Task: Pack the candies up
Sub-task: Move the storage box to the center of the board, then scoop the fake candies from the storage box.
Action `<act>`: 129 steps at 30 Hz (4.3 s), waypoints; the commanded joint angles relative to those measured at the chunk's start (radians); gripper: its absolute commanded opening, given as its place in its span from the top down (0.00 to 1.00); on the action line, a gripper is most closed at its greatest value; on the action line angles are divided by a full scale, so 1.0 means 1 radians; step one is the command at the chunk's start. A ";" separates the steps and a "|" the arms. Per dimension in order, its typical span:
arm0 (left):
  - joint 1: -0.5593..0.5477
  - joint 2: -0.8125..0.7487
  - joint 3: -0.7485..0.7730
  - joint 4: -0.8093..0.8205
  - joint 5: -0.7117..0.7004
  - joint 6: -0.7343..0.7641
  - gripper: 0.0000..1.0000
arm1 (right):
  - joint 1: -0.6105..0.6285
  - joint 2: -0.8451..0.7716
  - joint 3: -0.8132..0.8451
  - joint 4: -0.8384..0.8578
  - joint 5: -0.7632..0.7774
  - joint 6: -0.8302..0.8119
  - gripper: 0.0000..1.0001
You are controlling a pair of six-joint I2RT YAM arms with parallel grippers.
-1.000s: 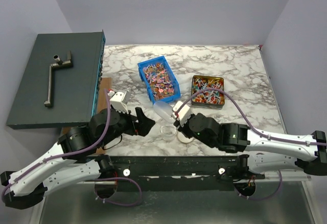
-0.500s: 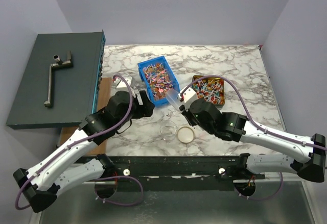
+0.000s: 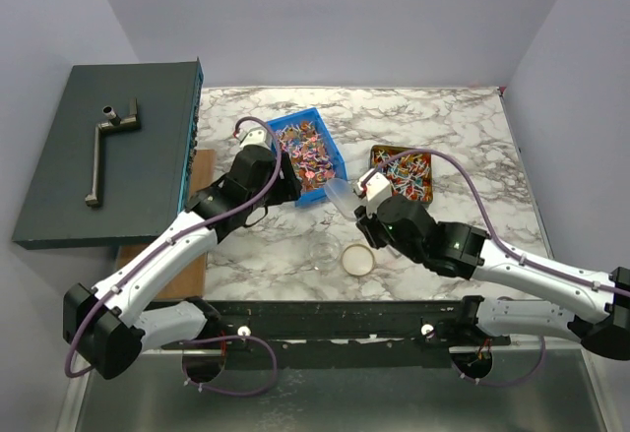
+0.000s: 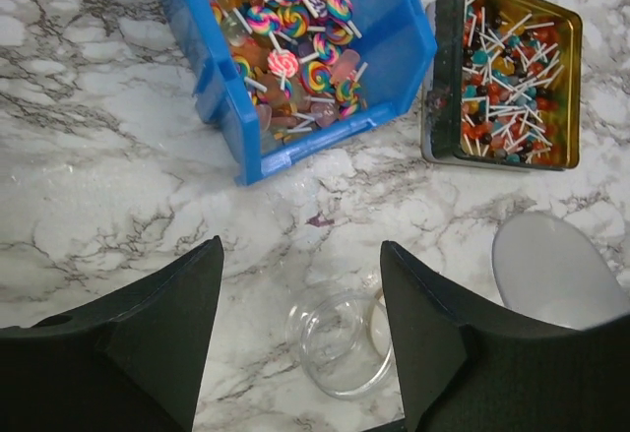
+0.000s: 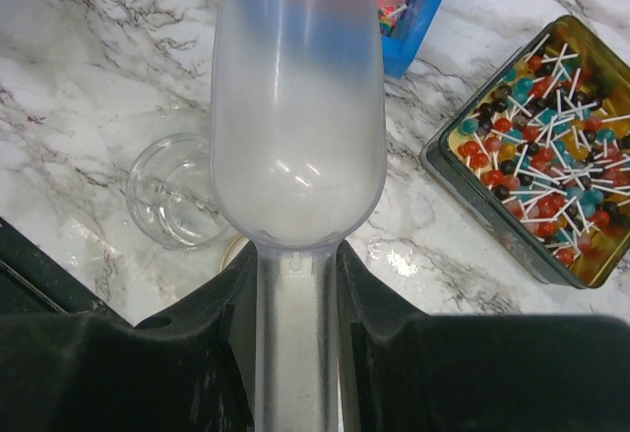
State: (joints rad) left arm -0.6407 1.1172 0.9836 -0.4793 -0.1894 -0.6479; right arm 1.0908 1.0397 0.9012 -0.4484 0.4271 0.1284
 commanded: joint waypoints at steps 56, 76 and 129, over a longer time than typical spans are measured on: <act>0.256 0.618 0.364 0.041 0.131 0.016 0.95 | -0.006 -0.215 -0.077 -0.016 -0.175 0.068 0.99; 0.219 0.451 0.089 0.217 0.271 -0.209 1.00 | -0.006 -0.144 -0.056 -0.068 -0.083 0.062 0.99; 0.037 0.303 -0.142 0.386 0.182 -0.212 0.75 | -0.245 0.481 0.340 -0.349 -0.324 0.041 0.99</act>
State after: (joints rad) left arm -0.5961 1.4418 0.8482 -0.0395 -0.0448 -0.9291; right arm 0.8619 1.4727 1.1839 -0.8047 0.1444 0.1989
